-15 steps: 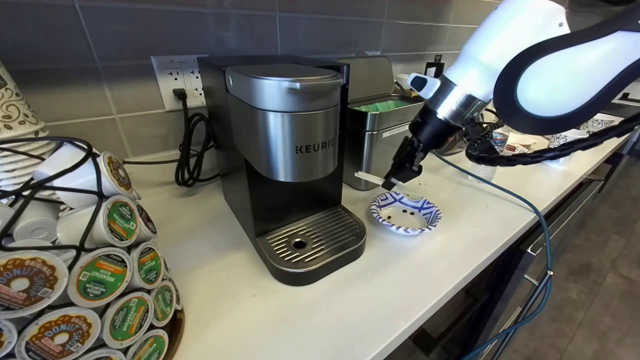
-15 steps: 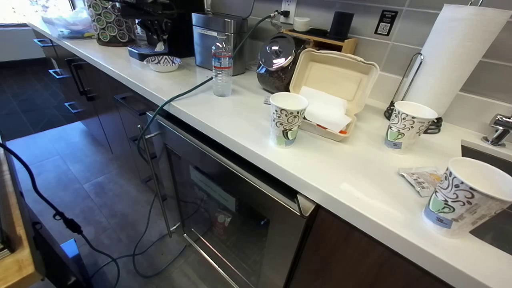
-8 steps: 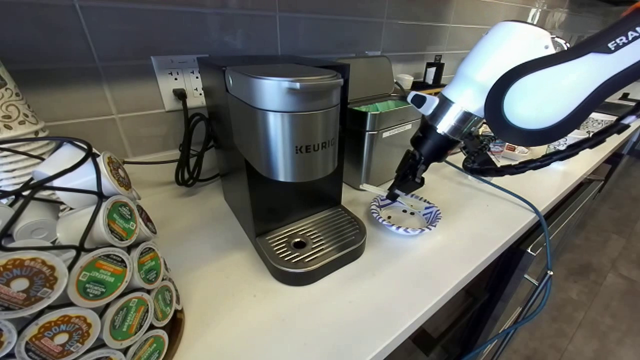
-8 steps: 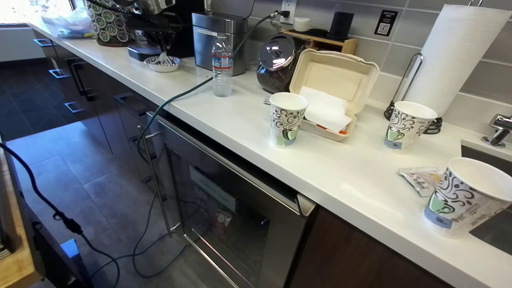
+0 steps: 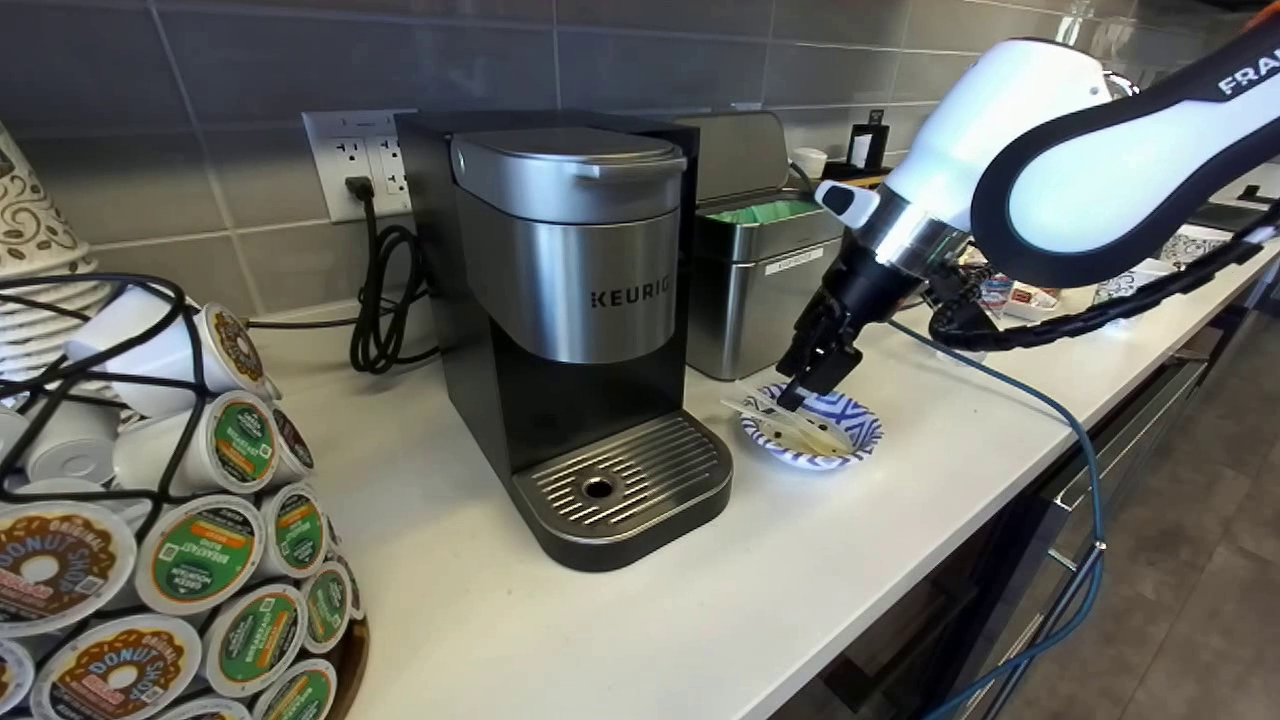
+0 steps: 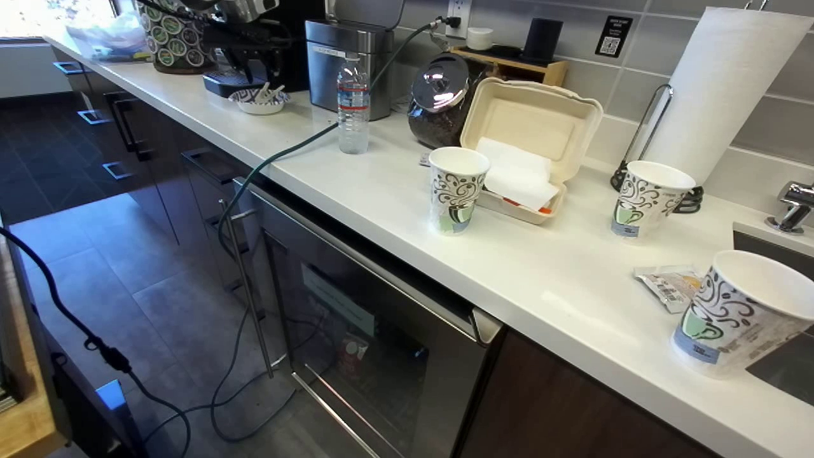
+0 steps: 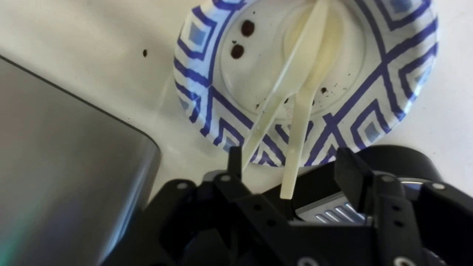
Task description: Pick up the spoons and place them on the plate
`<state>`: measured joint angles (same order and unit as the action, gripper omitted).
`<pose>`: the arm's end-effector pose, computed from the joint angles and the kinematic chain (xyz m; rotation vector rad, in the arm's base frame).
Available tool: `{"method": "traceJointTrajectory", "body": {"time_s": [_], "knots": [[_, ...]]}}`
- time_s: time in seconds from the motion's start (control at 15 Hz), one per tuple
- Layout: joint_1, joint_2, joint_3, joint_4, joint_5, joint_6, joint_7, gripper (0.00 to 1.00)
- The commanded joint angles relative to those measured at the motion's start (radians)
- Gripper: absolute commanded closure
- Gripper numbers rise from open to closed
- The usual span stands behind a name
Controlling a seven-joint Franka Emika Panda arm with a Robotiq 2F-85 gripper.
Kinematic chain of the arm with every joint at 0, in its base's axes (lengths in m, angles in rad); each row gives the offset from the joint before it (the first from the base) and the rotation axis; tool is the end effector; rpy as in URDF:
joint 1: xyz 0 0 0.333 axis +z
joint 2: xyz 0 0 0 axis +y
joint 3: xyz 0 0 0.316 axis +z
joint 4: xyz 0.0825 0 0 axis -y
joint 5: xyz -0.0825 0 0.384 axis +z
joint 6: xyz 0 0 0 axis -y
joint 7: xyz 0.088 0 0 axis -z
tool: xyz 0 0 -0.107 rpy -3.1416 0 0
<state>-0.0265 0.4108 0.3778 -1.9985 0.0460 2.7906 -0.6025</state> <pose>0.6087 0.2048 0.3095 -2.6963 -1.2274 -0.6376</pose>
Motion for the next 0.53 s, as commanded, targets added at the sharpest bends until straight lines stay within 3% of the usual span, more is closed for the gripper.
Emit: {"method": "traceJointTrajectory", "body": {"time_s": [0.0, 0.47], "knots": [[0.012, -0.143, -0.038, -0.098, -0.047, -0.073, -0.002, 0.02], [0.036, -0.434, -0.143, -0.341, -0.038, -0.084, 0.043, 0.0]]}}
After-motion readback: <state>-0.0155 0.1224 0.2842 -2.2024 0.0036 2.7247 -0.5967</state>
